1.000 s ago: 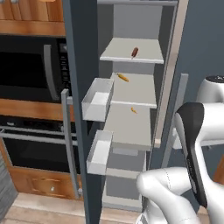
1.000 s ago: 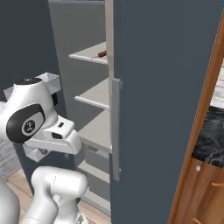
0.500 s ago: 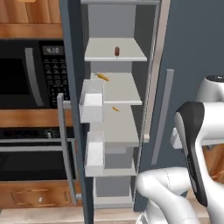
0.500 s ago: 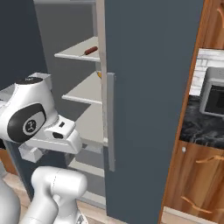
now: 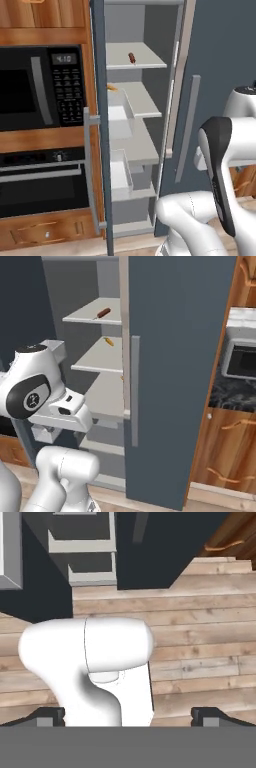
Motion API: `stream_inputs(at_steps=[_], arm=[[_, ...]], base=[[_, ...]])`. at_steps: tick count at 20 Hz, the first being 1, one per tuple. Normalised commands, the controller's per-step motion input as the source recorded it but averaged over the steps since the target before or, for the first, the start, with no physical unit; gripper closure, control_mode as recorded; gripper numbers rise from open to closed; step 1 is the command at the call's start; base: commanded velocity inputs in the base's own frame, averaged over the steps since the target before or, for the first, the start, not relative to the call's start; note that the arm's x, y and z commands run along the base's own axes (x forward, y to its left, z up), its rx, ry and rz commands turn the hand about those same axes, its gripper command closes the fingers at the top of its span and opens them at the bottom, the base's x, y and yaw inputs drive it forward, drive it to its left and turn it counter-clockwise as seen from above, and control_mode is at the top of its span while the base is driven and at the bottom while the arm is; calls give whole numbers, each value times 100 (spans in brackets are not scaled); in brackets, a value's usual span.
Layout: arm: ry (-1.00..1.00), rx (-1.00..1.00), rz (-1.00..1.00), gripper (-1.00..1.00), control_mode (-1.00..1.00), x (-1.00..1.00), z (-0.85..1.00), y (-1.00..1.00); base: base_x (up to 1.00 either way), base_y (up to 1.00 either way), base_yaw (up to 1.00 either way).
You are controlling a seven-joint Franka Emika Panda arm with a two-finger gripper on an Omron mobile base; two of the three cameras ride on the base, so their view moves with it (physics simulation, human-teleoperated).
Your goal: Store the hot dog in the freezer for long-term storage. Close the freezer door after placing the cooked food.
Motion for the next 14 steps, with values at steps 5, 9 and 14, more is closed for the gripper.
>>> stream_inputs(at_steps=[5,9,14], arm=[[0,0,0,-100,100,0,0,0],[0,0,0,-100,100,0,0,0],[0,0,0,-100,100,0,0,0]], base=[[-35,31,-16],[-31,34,-5],[-35,37,-3]])
